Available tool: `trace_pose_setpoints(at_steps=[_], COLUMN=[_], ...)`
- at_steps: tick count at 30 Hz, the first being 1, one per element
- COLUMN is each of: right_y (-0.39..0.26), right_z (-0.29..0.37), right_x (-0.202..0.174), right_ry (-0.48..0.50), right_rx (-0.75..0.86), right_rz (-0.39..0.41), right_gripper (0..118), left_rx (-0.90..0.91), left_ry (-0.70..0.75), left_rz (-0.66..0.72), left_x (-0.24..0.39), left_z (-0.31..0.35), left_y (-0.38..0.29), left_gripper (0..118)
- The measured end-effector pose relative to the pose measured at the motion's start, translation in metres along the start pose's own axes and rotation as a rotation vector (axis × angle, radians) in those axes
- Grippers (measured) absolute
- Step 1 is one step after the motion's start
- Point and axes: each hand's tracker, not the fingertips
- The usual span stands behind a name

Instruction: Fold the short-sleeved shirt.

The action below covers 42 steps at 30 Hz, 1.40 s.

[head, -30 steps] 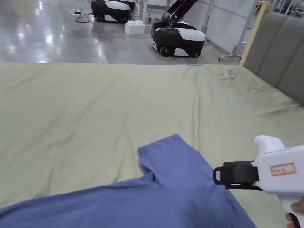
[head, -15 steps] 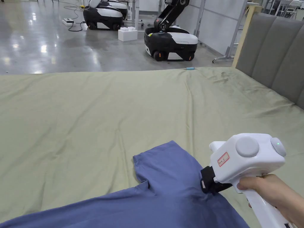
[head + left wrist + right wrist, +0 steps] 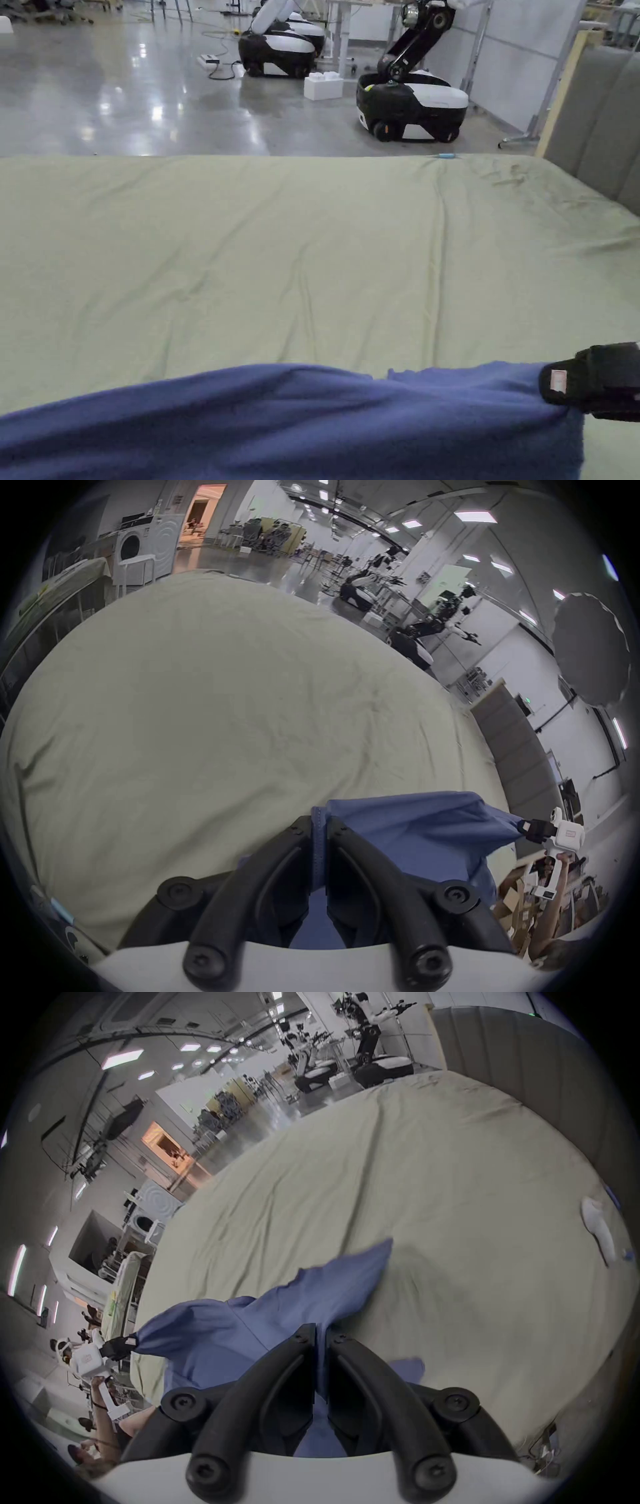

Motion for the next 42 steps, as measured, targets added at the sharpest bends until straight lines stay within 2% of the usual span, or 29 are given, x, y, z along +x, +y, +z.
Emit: trace_pose_setpoints(at_steps=[5,9,11,12,14,16,18,19,21,22,23,26,27,28,29,30,32,33,36,37,38,39,40,41,42], right_y=[-0.076,-0.123,-0.140,-0.145,-0.156,-0.164,-0.167,-0.165,-0.158,-0.154,-0.153,-0.147,-0.146,-0.146,-0.146,-0.148,-0.153,-0.156,-0.157,-0.157,-0.156,-0.157,-0.157,-0.158,-0.159], right_z=[0.046,0.042,0.025,0.013,-0.006,-0.025,-0.026,-0.021,-0.007,0.008,0.020,0.061,0.067,0.070,0.069,0.063,0.051,0.045,0.032,0.030,0.028,0.028,0.027,0.027,0.027], right_x=[0.007,0.027,0.037,0.042,0.043,0.046,0.044,0.046,0.047,0.042,0.035,0.007,-0.004,-0.009,-0.014,-0.022,-0.033,-0.038,-0.051,-0.055,-0.058,-0.063,-0.068,-0.072,-0.078], right_ry=[-0.062,-0.091,-0.123,-0.168,-0.256,-0.257,-0.250,-0.225,-0.142,-0.129,-0.125,-0.117,-0.130,-0.107,-0.075,-0.056,0.041,0.089,0.176,0.176,0.180,0.180,0.180,0.174,0.163], right_rx=[0.007,-0.048,-0.099,-0.115,-0.151,-0.175,-0.108,-0.092,-0.099,-0.086,-0.040,0.140,0.151,0.110,0.055,0.029,-0.031,-0.038,-0.062,-0.056,-0.060,-0.062,-0.061,-0.067,-0.067], right_rz=[-0.015,-0.103,-0.141,-0.137,-0.081,-0.058,-0.054,-0.066,-0.141,-0.180,-0.187,-0.065,-0.031,0.010,0.050,0.087,0.080,0.071,0.033,0.039,0.039,0.039,0.038,0.042,0.049], right_gripper=[8,8,8,8,8,10,24,24,33,46,56,57,56,41,9,4,4,4,4,4,4,4,4,4,4], left_rx=[-0.076,-0.135,-0.190,-0.218,-0.240,-0.161,-0.144,-0.131,-0.103,-0.076,-0.036,0.140,0.188,0.220,0.213,0.192,0.118,0.122,0.146,0.147,0.146,0.139,0.116,0.082,0.018], left_ry=[0.022,0.058,0.092,0.120,0.132,0.092,0.080,0.067,0.021,0.014,0.003,0.047,0.089,0.097,0.077,0.008,-0.145,-0.161,-0.099,-0.098,-0.094,-0.098,-0.138,-0.177,-0.245], left_rz=[0.029,0.152,0.161,0.157,0.159,0.189,0.222,0.222,0.288,0.340,0.359,0.258,0.210,0.164,0.169,0.217,0.342,0.378,0.337,0.320,0.306,0.298,0.292,0.298,0.309], left_x=[-0.026,-0.066,-0.075,-0.082,-0.090,-0.082,-0.083,-0.078,-0.076,-0.073,-0.070,-0.052,-0.049,-0.044,-0.043,-0.046,-0.061,-0.064,-0.083,-0.090,-0.096,-0.104,-0.112,-0.119,-0.127], left_z=[0.033,0.018,0.003,-0.008,-0.024,-0.020,-0.016,-0.009,0.006,0.021,0.035,0.083,0.098,0.107,0.109,0.110,0.103,0.097,0.082,0.077,0.073,0.066,0.057,0.047,0.036], left_y=[-0.059,-0.101,-0.119,-0.127,-0.139,-0.141,-0.144,-0.147,-0.144,-0.142,-0.142,-0.140,-0.140,-0.145,-0.147,-0.151,-0.157,-0.161,-0.153,-0.148,-0.144,-0.140,-0.136,-0.132,-0.129], left_gripper=[7,7,8,8,8,8,11,11,17,27,31,32,31,22,6,3,2,2,2,4,18,44,91,111,114])
